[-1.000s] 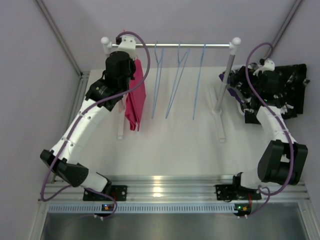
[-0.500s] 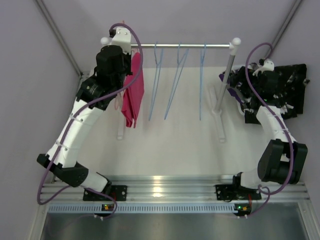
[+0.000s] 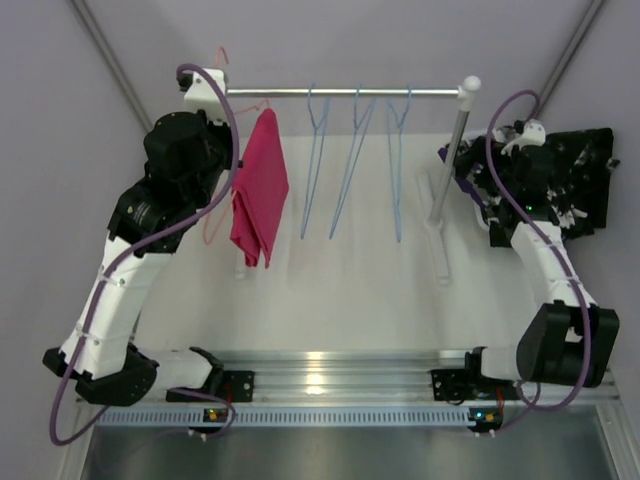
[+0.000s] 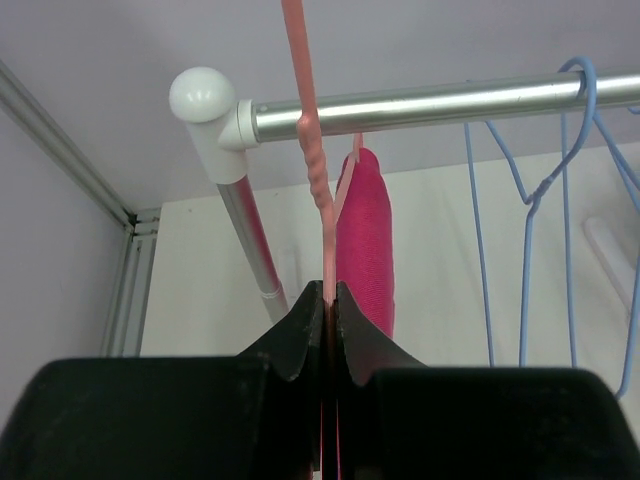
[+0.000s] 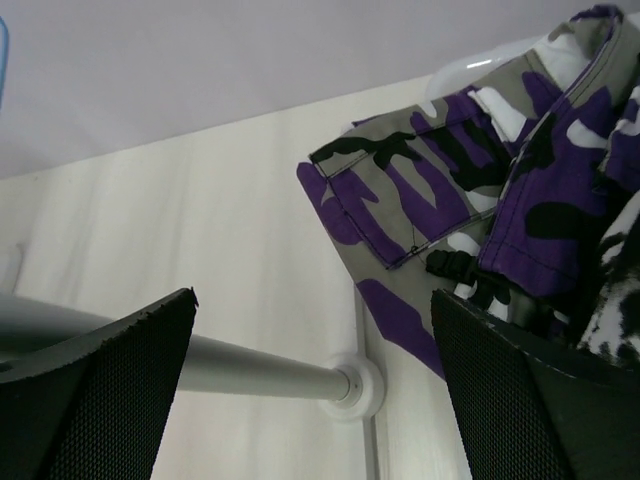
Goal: Remove the trousers from the hanger
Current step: Pick up the hanger from the clothesline.
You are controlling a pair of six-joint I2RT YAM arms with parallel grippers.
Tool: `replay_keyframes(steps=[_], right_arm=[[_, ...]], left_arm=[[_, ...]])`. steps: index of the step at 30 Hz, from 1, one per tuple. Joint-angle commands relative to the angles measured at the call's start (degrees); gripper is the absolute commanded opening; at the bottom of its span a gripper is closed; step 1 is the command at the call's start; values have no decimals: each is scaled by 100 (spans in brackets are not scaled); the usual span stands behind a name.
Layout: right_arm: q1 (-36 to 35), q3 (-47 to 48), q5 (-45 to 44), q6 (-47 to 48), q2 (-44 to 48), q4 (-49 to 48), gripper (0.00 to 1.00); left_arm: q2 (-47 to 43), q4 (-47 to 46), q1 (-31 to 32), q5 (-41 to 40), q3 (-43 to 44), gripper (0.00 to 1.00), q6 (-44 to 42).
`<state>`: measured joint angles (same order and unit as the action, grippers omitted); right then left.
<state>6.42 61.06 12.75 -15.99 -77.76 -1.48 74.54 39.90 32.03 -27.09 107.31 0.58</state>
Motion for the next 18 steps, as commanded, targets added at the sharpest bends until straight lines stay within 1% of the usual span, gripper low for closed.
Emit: replay_keyframes(steps=[1,4,9,12,15,18], right_arm=[[-105,178,-343,210,725,356,99],[-105,284,-930,272,1120,736,99],[-105,319,-1170,351,1736,1052,99],[-105,328,-1030,342,2123,1158,99],[-123,302,-705,228,2554,1263,99],[-254,179,-371,-27,3229,1317,99]], left_arm=[[-405,-764,22,142,1,0,162],[-572,-755,22,239,-227,0,206],[-809,-800,31,353,-719,0,258],[-915,-835,31,424,-843,0,276],[-1012,-852,22,511,-975,0,311],[-1073,-861,22,582,-1071,0,364]])
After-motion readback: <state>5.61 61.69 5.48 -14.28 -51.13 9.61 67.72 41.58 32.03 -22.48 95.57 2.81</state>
